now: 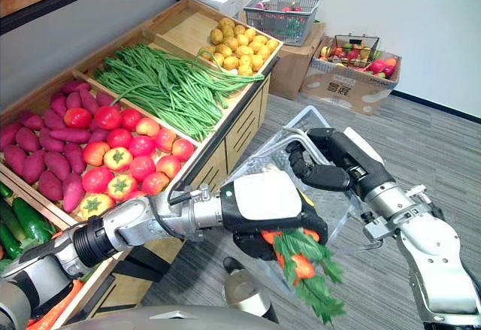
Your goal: Pick vegetable in the basket
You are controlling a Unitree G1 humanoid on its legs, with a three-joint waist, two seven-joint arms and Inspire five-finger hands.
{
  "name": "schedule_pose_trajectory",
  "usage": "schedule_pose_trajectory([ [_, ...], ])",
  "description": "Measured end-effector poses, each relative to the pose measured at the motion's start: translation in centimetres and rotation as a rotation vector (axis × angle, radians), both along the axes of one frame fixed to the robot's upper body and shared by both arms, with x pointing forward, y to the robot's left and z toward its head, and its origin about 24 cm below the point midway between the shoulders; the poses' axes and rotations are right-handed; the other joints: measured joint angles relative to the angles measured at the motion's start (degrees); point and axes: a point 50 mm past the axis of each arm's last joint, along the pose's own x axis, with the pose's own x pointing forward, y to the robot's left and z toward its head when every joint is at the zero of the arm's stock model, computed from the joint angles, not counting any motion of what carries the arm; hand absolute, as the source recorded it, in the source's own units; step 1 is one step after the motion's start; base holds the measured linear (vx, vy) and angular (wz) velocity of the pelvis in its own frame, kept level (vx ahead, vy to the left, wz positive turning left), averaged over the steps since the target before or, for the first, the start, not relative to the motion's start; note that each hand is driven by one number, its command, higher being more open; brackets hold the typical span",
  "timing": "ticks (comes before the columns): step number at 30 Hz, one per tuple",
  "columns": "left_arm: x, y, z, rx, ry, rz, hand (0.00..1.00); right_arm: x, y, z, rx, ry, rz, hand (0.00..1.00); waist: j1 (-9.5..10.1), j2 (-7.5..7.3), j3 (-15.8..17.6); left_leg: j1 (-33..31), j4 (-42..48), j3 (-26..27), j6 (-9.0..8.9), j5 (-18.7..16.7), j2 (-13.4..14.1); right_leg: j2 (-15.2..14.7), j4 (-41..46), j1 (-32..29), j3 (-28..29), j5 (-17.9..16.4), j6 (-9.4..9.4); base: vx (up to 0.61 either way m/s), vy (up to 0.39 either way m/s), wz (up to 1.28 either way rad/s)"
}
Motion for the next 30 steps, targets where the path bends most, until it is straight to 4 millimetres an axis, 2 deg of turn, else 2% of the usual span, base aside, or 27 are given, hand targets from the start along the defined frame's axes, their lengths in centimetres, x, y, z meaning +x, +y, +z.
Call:
schedule_pose_trajectory([
  [10, -0.6, -0.5, -1.1, 0.056, -0.001, -0.061, 0.0, 0.1, 1.0, -0.2, -0.12, 0.13, 0.171, 0.0, 0.05, 0.44, -0.28, 1.03, -0.2, 1.36, -0.06, -0.04, -0.33, 0.13, 0.1, 0.0, 1.17, 0.12, 0.2, 0.04, 0.048, -0.06],
  [22, -0.7, -1.5, -1.9, 0.108, -0.044, -0.14, 0.0, 0.0, 0.6, 1.2, -0.245, 0.196, 0.243, 0.0, -1.7, 0.38, -0.27, 1.76, -0.44, 3.17, -0.7, -0.4, -0.37, 0.86, 1.17, -1.05, 2.61, -0.21, 0.11, 0.04, 0.049, -0.07],
  [27, 0.3, -1.8, -3.7, 0.181, -0.046, -0.098, 0.0, 0.4, 0.7, 2.0, -0.266, 0.173, 0.249, 0.0, -2.4, 0.82, -0.54, 1.8, -0.65, 4.13, -0.81, -0.33, -0.38, 1.17, 1.25, -1.66, 3.36, -0.16, 0.15, 0.05, 0.05, -0.09],
  [30, 1.1, -1.6, -5.0, 0.246, -0.042, -0.047, 0.0, 0.6, 1.6, 2.8, -0.261, 0.139, 0.288, 0.0, -3.08, 0.83, -0.53, 1.48, -0.7, 4.22, -0.82, -0.34, -0.49, 1.14, 1.43, -2.1, 3.42, -0.17, 0.14, 0.04, 0.047, -0.01],
])
